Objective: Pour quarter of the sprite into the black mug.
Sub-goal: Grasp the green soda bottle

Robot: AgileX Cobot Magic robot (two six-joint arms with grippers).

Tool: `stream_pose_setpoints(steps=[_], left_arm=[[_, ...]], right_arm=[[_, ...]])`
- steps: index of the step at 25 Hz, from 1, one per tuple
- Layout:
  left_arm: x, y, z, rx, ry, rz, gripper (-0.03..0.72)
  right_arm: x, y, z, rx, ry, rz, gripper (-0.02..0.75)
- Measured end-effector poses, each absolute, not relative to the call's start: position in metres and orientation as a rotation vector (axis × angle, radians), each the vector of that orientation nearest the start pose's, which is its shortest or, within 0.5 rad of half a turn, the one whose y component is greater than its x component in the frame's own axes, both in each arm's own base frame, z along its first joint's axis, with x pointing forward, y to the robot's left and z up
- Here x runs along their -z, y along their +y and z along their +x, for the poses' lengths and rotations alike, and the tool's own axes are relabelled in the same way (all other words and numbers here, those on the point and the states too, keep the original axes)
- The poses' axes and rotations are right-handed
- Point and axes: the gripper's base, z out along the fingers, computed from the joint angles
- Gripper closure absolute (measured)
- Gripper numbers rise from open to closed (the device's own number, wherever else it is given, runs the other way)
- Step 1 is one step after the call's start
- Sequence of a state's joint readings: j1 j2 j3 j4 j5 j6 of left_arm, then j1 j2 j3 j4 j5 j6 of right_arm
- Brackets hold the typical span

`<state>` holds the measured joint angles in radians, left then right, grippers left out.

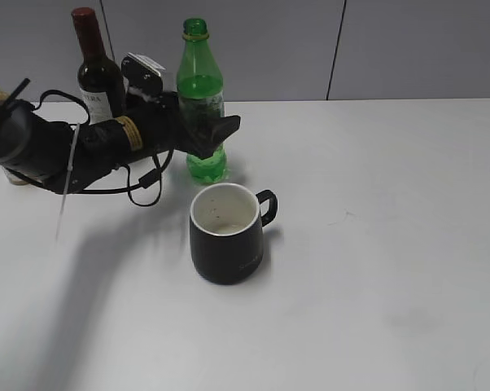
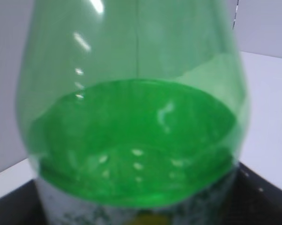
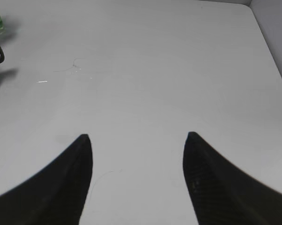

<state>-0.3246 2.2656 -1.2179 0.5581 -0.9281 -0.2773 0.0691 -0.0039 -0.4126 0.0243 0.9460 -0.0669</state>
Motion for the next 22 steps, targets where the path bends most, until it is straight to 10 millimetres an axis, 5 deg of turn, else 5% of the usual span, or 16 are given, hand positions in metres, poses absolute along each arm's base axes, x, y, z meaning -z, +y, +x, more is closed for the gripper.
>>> stream_pose_setpoints(steps=[5,12,22], left_arm=[[-0.1083,-0.1859,0.4237,0.556,1.568,0.657,0.059],[-0.1072,-0.1862,0.4254,0.553,1.576,0.639,0.205],[-0.1063,-0.1834,0.4285,0.548,1.589,0.563,0.205]], right_arm=[[-0.2618,0.0024,0.0085,-0.03,2.008,-0.135,0.271],[-0.2618,0.0024,0.0085,-0.03,2.008,-0.135,0.271],[-0.2618,0.0024,0.0085,-0.03,2.008,-0.135,0.271]])
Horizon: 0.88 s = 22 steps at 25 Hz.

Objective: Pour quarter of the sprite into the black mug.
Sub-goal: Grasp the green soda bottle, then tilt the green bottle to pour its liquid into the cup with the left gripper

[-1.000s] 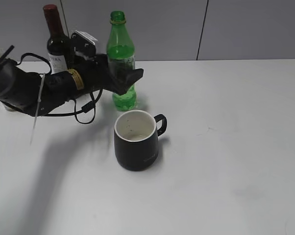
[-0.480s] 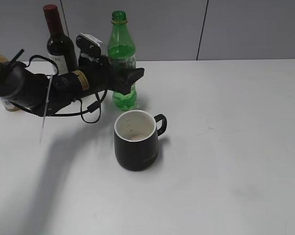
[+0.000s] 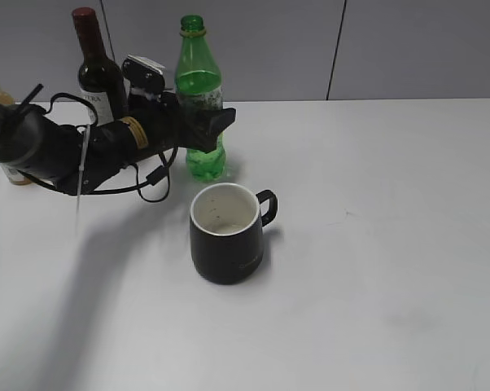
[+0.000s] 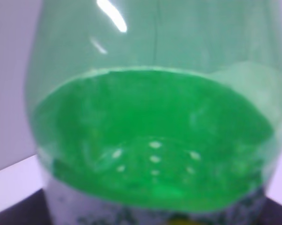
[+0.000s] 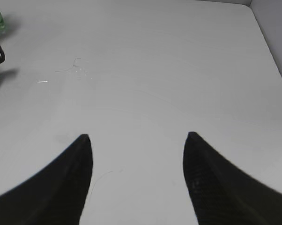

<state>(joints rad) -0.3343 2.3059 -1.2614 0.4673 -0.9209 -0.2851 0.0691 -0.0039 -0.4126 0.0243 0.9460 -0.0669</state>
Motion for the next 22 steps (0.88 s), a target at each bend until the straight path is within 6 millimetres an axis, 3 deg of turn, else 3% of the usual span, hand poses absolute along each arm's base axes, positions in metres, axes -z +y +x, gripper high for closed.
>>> stream_pose_setpoints(steps=[10,22], left_arm=[[-0.115,-0.177,0.419,0.516,1.655,0.544,0.206],[-0.16,-0.148,0.365,0.37,1.609,0.526,0.209]], right_arm=[[-0.262,0.002,0.008,-0.03,2.008,-0.135,0.271],[-0.262,0.002,0.008,-0.03,2.008,-0.135,0.272]])
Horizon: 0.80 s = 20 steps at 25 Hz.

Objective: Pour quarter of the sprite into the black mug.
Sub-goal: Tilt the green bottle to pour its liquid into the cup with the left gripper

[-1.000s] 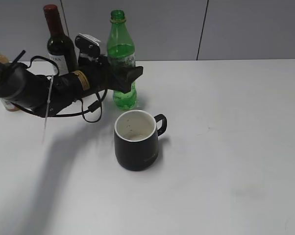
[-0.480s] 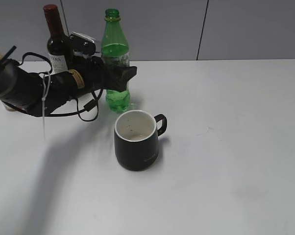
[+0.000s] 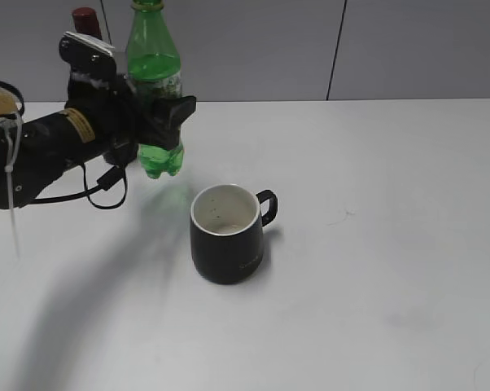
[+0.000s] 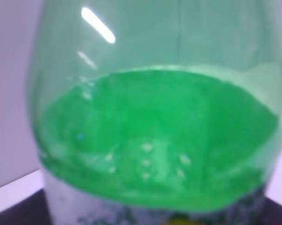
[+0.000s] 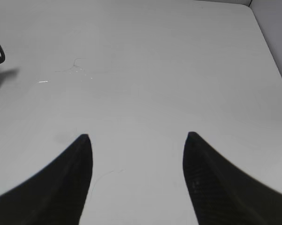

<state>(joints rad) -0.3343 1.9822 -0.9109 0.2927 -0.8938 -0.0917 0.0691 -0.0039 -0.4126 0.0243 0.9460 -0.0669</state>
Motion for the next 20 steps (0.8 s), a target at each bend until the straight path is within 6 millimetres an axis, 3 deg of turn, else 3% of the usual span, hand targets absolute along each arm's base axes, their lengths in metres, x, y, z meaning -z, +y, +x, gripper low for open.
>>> stream_pose_setpoints(steps=[12,20], left_arm=[[-0.167,-0.104,0.294,0.162,1.695,0.414,0.21],[-0.175,-0.093,0.272,0.058,1.696,0.347,0.21]], right_arm=[[-0.262,0.002,0.008,-0.03,2.008,-0.135,0.272],[-0.262,0.002,0.008,-0.03,2.008,-0.135,0.272]])
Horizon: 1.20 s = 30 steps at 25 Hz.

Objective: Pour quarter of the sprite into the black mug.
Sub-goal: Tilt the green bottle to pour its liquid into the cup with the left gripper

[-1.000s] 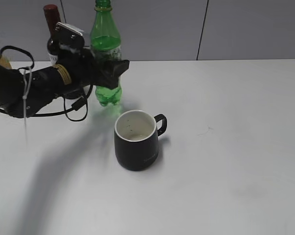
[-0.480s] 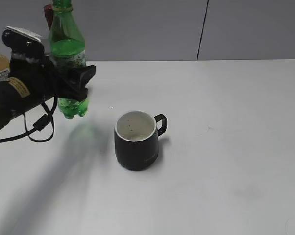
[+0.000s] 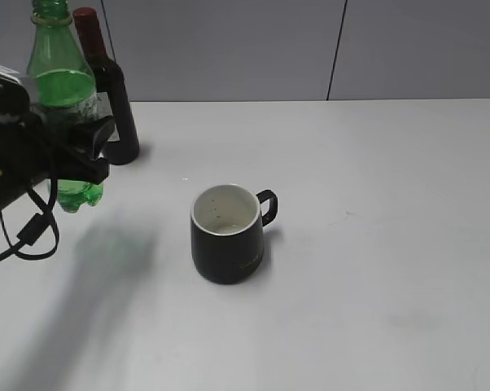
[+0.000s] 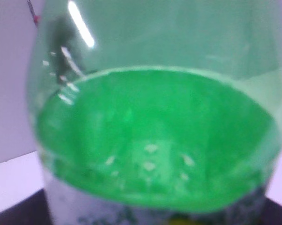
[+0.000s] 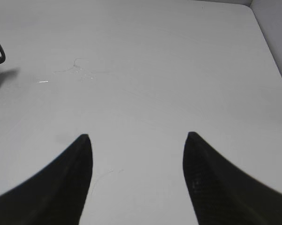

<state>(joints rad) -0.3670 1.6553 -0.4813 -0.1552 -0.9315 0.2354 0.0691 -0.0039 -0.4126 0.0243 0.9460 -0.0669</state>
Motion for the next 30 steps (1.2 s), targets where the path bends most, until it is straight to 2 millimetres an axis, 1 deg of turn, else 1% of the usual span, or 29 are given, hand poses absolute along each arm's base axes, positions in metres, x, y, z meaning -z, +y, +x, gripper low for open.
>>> stream_pose_setpoints(steps=[8,11,14,21,23,30], left_arm=[[-0.172,-0.11,0.258,-0.095,1.679,0.493,0.21],[-0.171,-0.108,0.257,-0.148,1.686,0.496,0.211],[-0.171,-0.106,0.258,-0.218,1.679,0.541,0.211],[-0.157,-0.11,0.259,-0.327,1.658,0.733,0.213],[-0.156,-0.11,0.259,-0.358,1.645,0.772,0.213],[-0.157,-0.11,0.261,-0.422,1.624,0.823,0.213]], right_arm=[[-0.262,0.002,0.008,-0.03,2.008,-0.135,0.272],[-0.262,0.002,0.008,-0.03,2.008,-0.135,0.271],[-0.262,0.002,0.008,-0.03,2.008,-0.135,0.271],[-0.262,0.002,0.008,-0.03,2.008,-0.135,0.271],[-0.262,0.002,0.008,-0.03,2.008,-0.135,0.271],[-0.262,0.002,0.008,-0.03,2.008,-0.135,0.271]])
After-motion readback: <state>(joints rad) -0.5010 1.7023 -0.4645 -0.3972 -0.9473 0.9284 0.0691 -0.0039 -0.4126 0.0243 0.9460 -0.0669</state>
